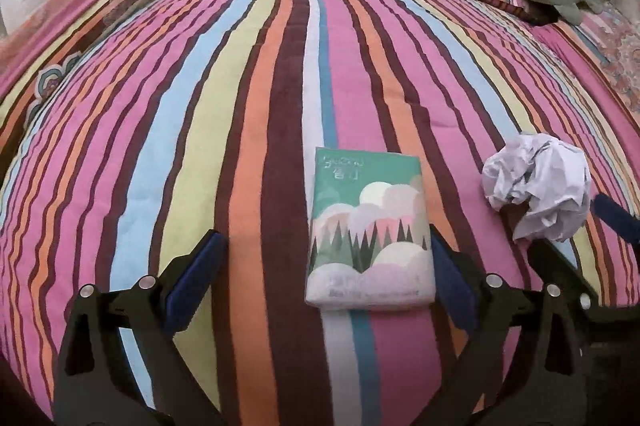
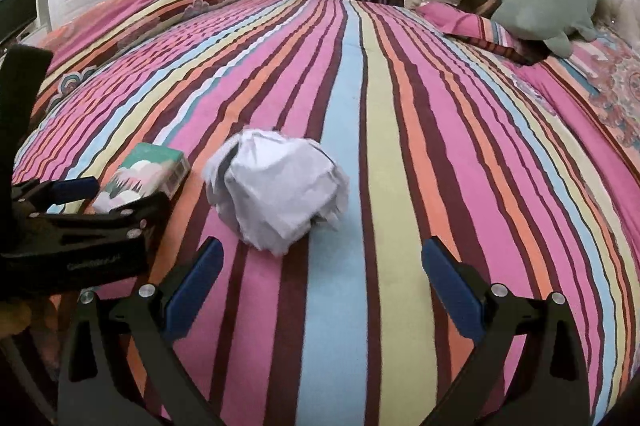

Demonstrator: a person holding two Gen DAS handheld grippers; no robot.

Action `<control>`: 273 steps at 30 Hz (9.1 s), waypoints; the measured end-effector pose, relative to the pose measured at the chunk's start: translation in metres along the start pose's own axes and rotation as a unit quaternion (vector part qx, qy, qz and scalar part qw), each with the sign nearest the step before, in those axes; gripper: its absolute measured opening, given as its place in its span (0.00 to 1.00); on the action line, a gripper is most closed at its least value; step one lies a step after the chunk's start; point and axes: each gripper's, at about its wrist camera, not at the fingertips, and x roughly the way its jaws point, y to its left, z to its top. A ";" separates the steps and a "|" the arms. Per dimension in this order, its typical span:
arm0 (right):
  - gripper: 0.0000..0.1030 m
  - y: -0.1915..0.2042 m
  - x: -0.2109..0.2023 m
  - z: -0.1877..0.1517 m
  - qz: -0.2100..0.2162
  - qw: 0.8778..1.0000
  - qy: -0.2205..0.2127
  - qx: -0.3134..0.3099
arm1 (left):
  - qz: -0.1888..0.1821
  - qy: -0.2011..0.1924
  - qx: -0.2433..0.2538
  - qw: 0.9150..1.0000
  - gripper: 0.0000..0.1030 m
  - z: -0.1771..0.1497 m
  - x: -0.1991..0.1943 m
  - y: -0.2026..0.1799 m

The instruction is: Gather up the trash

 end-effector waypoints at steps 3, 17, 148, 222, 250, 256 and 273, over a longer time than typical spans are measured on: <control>0.92 0.002 0.008 0.007 0.006 1.000 0.001 -0.003 | 0.007 0.002 -0.002 1.000 0.92 0.002 0.003 0.002; 0.91 0.001 0.027 0.018 0.050 0.999 0.007 -0.011 | 0.021 -0.005 0.019 1.000 0.82 0.008 0.011 0.005; 0.41 0.100 -0.215 -0.325 0.086 0.945 0.291 0.121 | -0.048 0.196 0.073 0.977 0.49 -0.433 -0.219 0.026; 0.48 0.100 -0.068 -0.441 0.064 0.776 0.593 0.205 | -0.006 0.554 0.035 0.832 0.58 -0.540 -0.049 0.007; 0.87 0.085 -0.119 -0.392 0.072 0.875 0.427 0.216 | -0.007 0.382 0.014 0.924 0.79 -0.468 -0.102 0.013; 0.87 0.078 -0.156 -0.363 0.080 0.913 0.343 0.207 | -0.013 0.320 -0.004 0.947 0.79 -0.443 -0.126 0.022; 0.87 0.075 -0.235 -0.312 0.047 0.969 0.188 0.156 | -0.002 0.151 0.019 0.988 0.79 -0.405 -0.213 0.034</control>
